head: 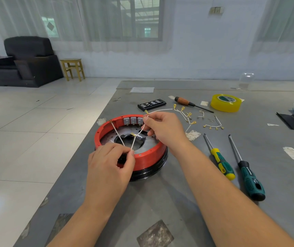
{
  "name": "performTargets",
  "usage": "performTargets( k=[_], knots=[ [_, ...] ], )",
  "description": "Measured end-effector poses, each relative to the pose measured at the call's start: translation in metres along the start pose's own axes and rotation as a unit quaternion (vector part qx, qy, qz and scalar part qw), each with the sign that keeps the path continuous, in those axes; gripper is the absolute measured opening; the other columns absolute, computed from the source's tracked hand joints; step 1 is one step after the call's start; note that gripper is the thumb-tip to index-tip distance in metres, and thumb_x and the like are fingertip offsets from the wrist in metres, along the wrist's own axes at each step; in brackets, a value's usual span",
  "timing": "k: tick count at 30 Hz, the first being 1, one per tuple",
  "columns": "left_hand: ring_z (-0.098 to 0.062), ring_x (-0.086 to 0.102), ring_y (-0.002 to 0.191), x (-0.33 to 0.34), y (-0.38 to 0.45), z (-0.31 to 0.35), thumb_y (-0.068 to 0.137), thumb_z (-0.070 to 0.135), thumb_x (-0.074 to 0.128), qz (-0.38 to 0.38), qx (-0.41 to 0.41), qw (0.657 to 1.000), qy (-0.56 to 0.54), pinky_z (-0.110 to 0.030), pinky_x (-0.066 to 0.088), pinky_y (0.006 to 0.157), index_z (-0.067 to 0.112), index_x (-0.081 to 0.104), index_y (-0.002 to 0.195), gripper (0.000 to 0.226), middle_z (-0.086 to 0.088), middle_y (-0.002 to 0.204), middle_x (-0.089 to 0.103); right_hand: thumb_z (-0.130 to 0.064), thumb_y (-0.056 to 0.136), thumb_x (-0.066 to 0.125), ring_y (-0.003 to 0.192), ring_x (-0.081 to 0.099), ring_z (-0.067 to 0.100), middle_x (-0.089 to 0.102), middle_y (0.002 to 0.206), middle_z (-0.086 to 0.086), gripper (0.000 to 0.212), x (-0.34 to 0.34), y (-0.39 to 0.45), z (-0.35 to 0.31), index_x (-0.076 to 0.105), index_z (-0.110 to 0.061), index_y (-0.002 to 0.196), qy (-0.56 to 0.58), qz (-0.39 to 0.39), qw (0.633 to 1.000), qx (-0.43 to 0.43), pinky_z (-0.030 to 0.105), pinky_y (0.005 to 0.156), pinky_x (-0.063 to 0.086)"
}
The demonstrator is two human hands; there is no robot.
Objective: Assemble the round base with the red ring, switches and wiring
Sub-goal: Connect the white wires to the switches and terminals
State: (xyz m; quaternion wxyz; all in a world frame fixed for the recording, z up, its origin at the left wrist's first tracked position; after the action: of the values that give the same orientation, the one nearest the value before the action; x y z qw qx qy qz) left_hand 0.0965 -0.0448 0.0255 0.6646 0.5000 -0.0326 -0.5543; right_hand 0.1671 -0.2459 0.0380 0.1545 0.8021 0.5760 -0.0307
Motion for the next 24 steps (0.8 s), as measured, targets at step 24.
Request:
performTargets(
  k=[24],
  knots=[
    [-0.006,0.058,0.104,0.009,-0.003,-0.004,0.086,0.046,0.072,-0.04,-0.004,0.999,0.006,-0.026,0.03,0.096,0.034,0.075,0.096,0.016,0.021,0.098,0.069,-0.027,0.095,0.07,0.051,0.06,0.003,0.077,0.074,-0.005,0.009,-0.01,-0.003,-0.002,0.075,-0.022,0.089,0.064,0.036,0.997,0.031,0.014,0.044,0.042]
  ],
)
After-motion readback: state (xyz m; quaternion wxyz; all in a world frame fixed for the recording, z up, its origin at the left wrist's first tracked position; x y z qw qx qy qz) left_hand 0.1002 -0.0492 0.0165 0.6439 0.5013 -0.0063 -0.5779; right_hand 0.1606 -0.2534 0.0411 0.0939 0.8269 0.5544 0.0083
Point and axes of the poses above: each hand's wrist, its own y-axis towards the middle knuckle, its own x-axis out of the palm, z = x × y, the point moved 8 cm from there along y, towards the middle knuckle
